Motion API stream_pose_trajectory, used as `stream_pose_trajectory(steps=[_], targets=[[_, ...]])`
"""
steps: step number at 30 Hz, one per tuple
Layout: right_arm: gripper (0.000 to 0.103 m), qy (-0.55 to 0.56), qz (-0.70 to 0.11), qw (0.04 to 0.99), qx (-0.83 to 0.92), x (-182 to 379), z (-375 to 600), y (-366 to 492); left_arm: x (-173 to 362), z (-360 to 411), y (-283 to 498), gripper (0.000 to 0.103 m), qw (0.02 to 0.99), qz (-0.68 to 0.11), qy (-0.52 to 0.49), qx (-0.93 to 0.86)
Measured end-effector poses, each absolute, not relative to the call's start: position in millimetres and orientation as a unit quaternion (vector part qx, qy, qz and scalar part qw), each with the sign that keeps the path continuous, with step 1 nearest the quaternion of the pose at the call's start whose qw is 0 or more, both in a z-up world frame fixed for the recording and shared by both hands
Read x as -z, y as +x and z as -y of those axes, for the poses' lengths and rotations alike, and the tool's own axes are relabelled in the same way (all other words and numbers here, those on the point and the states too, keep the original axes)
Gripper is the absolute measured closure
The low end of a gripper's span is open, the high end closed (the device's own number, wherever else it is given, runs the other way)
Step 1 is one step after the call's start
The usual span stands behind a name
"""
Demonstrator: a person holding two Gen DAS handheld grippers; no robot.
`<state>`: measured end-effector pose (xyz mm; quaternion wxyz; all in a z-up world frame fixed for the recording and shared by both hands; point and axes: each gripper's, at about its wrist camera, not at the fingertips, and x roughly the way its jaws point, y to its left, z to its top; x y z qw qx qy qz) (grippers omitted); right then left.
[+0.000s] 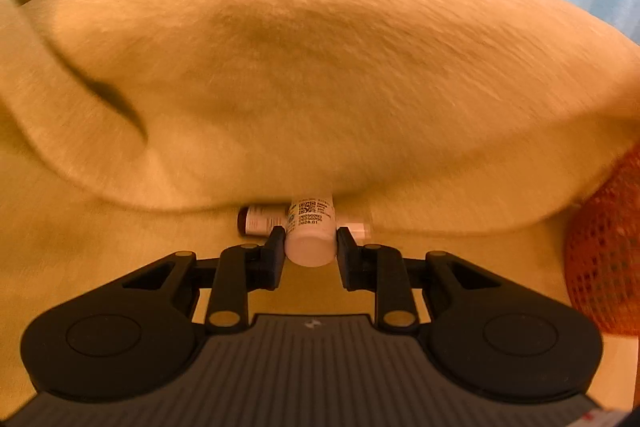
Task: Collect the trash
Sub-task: 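Carry the white bottle toward the wastebasket while the right tool holds the basket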
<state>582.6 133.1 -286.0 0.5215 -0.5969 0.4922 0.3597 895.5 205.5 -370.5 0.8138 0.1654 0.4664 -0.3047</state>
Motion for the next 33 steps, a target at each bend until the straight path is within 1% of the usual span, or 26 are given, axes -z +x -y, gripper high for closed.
stream_pose_trajectory(steps=[10, 20, 33], targets=[[0.101, -0.612, -0.484, 0.516, -0.354, 288, -131, 577, 345, -244, 841, 0.081, 0.803, -0.500, 0.151, 0.287], [0.100, -0.627, -0.473, 0.513, -0.346, 292, -132, 572, 299, -251, 801, 0.081, 0.805, -0.497, 0.143, 0.292], [0.100, -0.659, -0.455, 0.494, -0.340, 297, -134, 567, 248, -247, 770, 0.081, 0.810, -0.487, 0.126, 0.301]])
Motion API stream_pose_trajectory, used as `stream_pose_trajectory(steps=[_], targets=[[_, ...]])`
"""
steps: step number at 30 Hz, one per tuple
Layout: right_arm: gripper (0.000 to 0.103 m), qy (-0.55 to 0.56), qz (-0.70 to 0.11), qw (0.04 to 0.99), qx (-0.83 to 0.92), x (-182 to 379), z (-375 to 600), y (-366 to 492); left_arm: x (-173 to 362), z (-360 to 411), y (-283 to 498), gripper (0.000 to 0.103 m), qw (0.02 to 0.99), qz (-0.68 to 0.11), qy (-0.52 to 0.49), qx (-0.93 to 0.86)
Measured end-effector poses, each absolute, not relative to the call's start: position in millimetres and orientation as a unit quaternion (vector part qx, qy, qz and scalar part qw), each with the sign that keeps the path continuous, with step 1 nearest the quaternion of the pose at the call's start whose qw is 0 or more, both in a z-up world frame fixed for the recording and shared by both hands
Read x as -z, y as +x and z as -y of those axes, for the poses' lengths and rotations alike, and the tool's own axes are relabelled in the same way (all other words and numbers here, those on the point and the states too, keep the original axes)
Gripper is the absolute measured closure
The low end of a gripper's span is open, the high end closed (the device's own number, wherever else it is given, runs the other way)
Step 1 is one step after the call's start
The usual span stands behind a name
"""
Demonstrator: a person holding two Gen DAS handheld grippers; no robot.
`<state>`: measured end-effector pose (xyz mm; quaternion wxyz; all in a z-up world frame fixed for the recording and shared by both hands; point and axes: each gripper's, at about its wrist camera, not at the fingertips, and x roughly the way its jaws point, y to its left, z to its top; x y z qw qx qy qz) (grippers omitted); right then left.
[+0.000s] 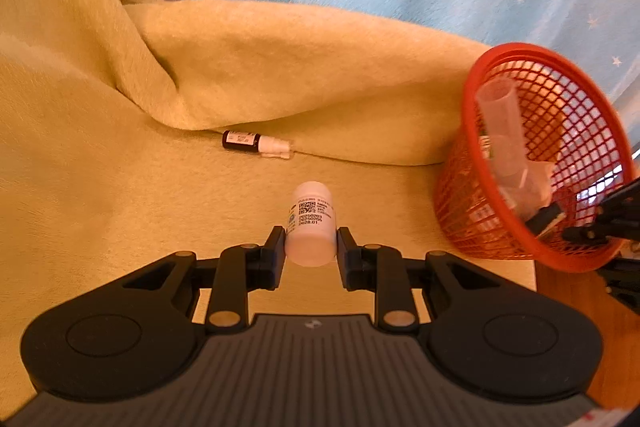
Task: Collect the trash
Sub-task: 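Carry the white bottle toward the wastebasket while the right tool holds the basket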
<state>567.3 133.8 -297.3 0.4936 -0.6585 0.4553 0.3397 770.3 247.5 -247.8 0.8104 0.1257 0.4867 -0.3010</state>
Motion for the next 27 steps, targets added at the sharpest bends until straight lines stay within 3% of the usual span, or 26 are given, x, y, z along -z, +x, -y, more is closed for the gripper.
stream_pose_trajectory(steps=[14, 27], targets=[[0.100, -0.673, -0.444, 0.485, -0.339, 301, -136, 561, 200, -228, 743, 0.081, 0.806, -0.466, 0.133, 0.340], [0.101, -0.670, -0.444, 0.492, -0.336, 301, -135, 558, 164, -154, 731, 0.081, 0.770, -0.436, 0.154, 0.440]])
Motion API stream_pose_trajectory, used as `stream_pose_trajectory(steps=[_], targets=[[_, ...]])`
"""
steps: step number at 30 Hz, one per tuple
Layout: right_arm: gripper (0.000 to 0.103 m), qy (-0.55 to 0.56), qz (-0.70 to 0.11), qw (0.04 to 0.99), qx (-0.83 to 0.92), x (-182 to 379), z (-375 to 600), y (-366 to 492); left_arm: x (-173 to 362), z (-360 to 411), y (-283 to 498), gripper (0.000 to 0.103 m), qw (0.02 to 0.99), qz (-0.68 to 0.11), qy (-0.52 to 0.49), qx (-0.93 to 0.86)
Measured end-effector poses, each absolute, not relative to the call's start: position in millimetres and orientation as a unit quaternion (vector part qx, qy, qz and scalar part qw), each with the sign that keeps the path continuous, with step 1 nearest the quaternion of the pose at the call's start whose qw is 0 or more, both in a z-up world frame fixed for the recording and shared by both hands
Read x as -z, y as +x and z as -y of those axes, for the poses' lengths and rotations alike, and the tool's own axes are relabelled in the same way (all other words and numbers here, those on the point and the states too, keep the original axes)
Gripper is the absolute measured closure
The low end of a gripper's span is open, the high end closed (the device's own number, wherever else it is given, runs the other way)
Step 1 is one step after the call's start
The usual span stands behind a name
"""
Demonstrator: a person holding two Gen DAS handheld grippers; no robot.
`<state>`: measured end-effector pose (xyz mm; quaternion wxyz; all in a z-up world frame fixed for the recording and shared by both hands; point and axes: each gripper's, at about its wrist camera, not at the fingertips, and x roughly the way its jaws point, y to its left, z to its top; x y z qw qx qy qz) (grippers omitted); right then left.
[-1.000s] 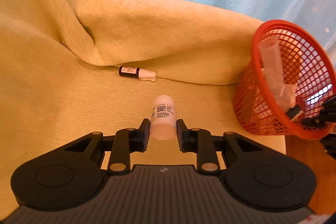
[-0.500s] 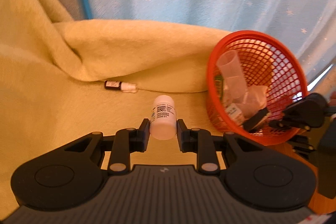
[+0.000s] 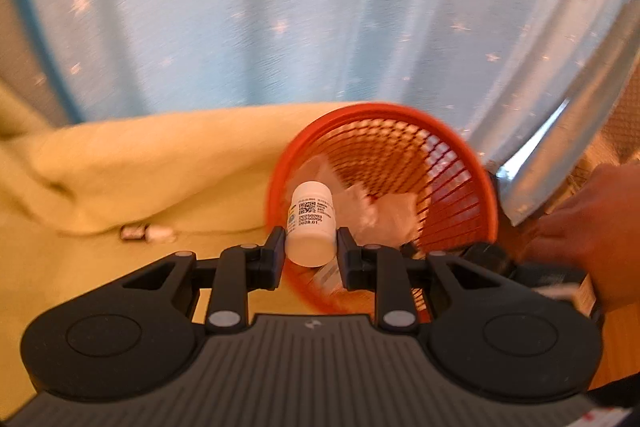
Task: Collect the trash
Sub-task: 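Carry the white bottle toward the wastebasket while the right tool holds the basket, then open the left tool to drop the white bottle into the basket, then move the open left tool to the dark vial with white spray cap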
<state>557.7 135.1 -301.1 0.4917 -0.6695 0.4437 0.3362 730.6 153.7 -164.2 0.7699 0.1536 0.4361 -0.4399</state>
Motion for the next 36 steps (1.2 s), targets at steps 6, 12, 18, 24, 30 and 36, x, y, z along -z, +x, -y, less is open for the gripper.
stream_pose_trajectory(steps=[6, 12, 18, 24, 30, 36], targets=[[0.101, -0.663, -0.446, 0.498, -0.336, 300, -133, 559, 167, -113, 731, 0.081, 0.749, -0.429, 0.164, 0.478], [0.101, -0.657, -0.450, 0.503, -0.336, 299, -131, 560, 171, -85, 734, 0.060, 0.742, -0.428, 0.164, 0.490], [0.101, -0.653, -0.450, 0.506, -0.339, 298, -129, 560, 171, -110, 741, 0.060, 0.757, -0.436, 0.164, 0.459], [0.101, -0.654, -0.449, 0.504, -0.341, 299, -128, 561, 178, -155, 753, 0.060, 0.777, -0.456, 0.154, 0.405], [0.101, -0.656, -0.449, 0.501, -0.341, 300, -129, 562, 190, -193, 762, 0.059, 0.794, -0.473, 0.149, 0.352], [0.100, -0.660, -0.449, 0.497, -0.340, 300, -131, 561, 199, -216, 766, 0.057, 0.797, -0.485, 0.149, 0.327]])
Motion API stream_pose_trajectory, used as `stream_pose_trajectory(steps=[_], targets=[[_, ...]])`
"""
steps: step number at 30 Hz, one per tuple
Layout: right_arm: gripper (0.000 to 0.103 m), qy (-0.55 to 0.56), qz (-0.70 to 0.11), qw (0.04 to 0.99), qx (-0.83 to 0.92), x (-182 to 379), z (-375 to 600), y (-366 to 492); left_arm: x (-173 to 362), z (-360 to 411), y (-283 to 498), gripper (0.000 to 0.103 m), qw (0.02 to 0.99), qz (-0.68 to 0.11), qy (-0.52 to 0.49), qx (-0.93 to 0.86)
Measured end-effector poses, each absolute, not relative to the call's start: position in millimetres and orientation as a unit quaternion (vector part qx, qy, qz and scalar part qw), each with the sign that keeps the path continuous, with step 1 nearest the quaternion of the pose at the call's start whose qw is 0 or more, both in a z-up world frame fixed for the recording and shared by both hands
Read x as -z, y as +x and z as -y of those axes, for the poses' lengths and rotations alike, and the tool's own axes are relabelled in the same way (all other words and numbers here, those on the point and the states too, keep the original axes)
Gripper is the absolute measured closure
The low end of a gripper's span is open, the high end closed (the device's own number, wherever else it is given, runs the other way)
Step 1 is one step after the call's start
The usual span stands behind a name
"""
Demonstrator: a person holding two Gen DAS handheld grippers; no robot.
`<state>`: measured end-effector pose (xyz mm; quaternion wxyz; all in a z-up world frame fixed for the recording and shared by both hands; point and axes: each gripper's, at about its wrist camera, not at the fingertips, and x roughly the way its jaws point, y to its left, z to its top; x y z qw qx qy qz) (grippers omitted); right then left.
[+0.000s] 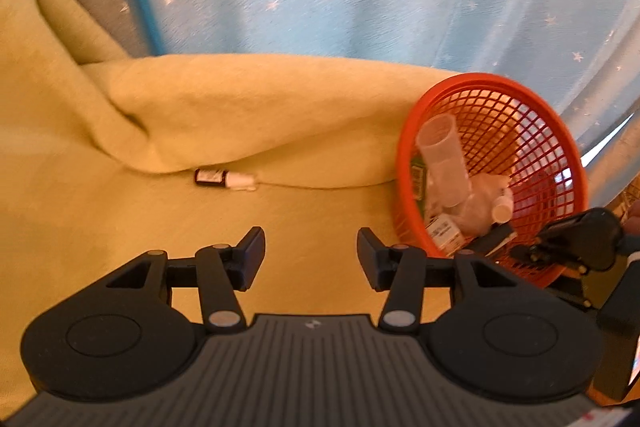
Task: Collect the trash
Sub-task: 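Move the open left tool to the dark vial with white spray cap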
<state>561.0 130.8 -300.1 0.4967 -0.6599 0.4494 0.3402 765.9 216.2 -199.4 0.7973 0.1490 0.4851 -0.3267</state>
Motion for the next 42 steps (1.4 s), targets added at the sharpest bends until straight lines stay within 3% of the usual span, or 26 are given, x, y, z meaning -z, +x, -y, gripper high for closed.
stream_pose_trajectory(steps=[8, 23, 42], targets=[[0.100, -0.661, -0.453, 0.493, -0.339, 299, -133, 561, 205, -231, 767, 0.054, 0.798, -0.491, 0.149, 0.317], [0.100, -0.664, -0.455, 0.487, -0.339, 299, -134, 562, 219, -244, 775, 0.026, 0.797, -0.498, 0.160, 0.303], [0.100, -0.658, -0.464, 0.479, -0.348, 294, -134, 571, 263, -243, 813, 0.007, 0.795, -0.502, 0.176, 0.293]])
